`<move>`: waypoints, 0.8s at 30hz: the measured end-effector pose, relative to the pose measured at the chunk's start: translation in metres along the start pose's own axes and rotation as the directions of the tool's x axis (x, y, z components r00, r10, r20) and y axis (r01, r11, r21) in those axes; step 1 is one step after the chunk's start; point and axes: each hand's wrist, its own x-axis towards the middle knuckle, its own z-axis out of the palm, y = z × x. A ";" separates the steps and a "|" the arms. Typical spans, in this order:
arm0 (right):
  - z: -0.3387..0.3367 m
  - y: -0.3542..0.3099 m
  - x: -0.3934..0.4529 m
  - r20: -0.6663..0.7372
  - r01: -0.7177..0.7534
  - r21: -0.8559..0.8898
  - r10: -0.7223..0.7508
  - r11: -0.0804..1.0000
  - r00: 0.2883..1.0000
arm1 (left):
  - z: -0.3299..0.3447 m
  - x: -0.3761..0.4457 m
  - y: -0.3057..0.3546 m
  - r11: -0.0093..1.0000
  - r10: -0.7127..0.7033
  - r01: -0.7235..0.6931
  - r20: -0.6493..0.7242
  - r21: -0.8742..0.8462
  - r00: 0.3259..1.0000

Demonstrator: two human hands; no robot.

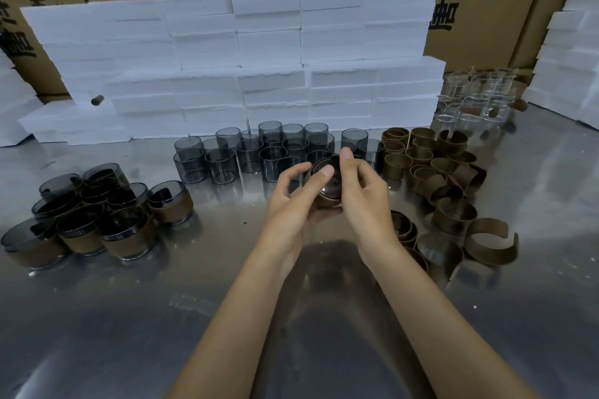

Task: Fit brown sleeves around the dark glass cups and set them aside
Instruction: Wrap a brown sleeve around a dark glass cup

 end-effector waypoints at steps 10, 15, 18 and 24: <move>0.009 0.006 -0.004 0.147 -0.081 -0.022 0.084 0.996 0.986 | 0.000 0.001 0.006 0.995 -0.097 0.103 -0.234 0.011 0.967; 0.005 -0.002 0.001 0.204 -0.374 0.172 0.339 0.911 0.919 | 0.005 -0.004 0.007 0.991 -0.136 0.136 -0.207 -0.011 0.969; -0.001 -0.002 0.000 0.245 -0.448 0.226 0.395 0.865 0.886 | 0.005 -0.006 0.006 0.988 -0.156 0.155 -0.188 -0.018 0.970; 0.001 -0.004 -0.008 0.197 -0.457 0.282 0.415 0.844 0.888 | 0.007 -0.007 0.010 0.970 -0.072 0.112 -0.186 0.216 0.980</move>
